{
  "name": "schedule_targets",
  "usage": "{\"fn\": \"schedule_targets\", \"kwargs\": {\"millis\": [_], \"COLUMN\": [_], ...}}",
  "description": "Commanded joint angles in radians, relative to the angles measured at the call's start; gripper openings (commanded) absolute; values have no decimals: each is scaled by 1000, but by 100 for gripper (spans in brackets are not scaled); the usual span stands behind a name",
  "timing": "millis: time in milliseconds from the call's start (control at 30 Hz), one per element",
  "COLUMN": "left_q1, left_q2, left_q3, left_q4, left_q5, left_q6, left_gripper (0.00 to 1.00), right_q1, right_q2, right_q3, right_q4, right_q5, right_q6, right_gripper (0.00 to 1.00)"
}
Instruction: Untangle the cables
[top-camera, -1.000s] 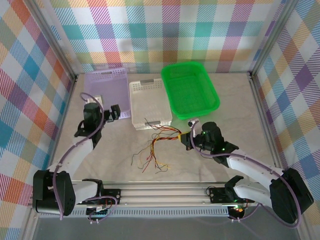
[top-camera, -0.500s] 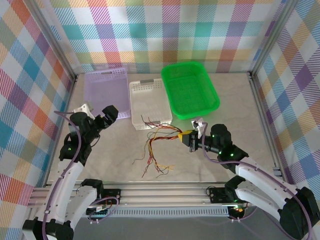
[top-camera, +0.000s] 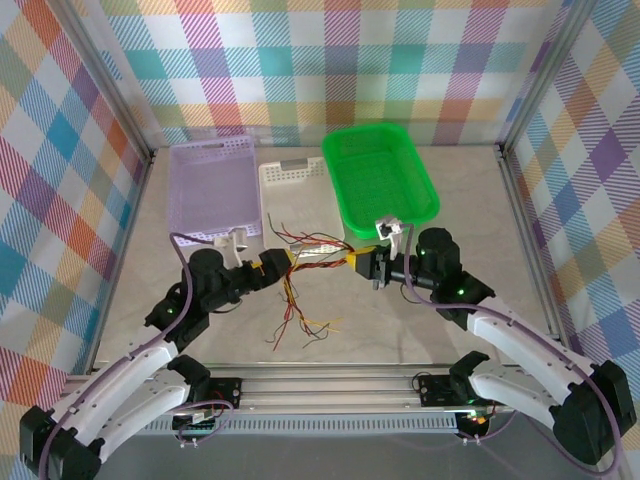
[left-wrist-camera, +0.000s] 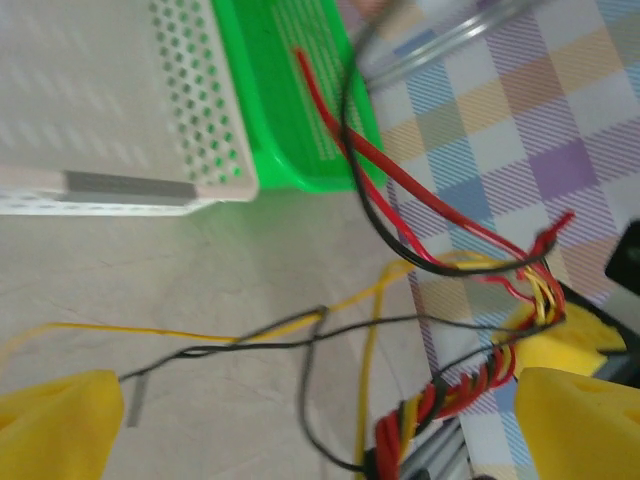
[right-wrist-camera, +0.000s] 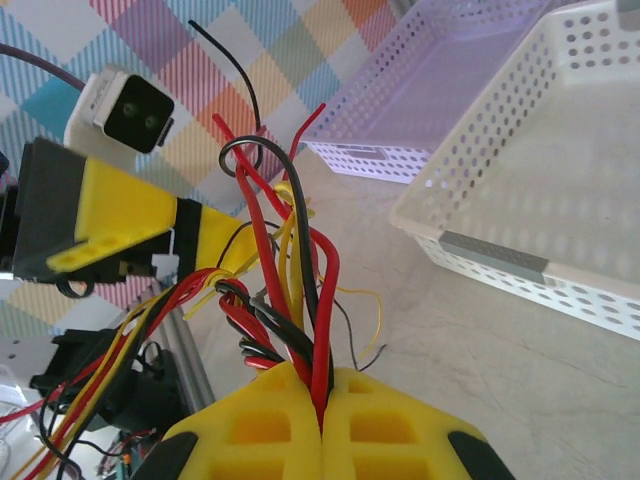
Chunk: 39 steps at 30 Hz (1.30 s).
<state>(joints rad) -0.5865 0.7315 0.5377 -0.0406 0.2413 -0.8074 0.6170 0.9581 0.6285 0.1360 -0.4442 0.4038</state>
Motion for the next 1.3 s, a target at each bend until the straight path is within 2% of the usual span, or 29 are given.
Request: {"fn": "schedule_targets", "kwargs": {"millis": [0,100,400,733,967,1100,1267], "left_q1": [-37,-42,-87,-172,-191,-191,-190], "left_q2": [-12,-11,10,-1,-28,-41,-37], "left_q3": [-20,-37,-65,-109,-117,-111,-114], "left_q4": [69,116,220,290,275,267,282], "left_q5": [-68,-65,-43,-50,-76,-88,-86], "left_q6": [-22,-45,-81,-118,-112,-101,-101], "left_gripper": [100,97,69,62,50,36,6], "right_q1": [7,7,7,7,9,10,16], "right_q2": [7,8,15,25,48,54,64], "right_q3": [32,30,33,44,44,32,25], "right_q4": [24,41,72,87,109,123,130], "right_q5": [-77,-94,-103,-83,-123,-151,-174], "right_q6": [38,50,87,119,142,151,157], "right_gripper": [0,0,0,0,0,0,0]}}
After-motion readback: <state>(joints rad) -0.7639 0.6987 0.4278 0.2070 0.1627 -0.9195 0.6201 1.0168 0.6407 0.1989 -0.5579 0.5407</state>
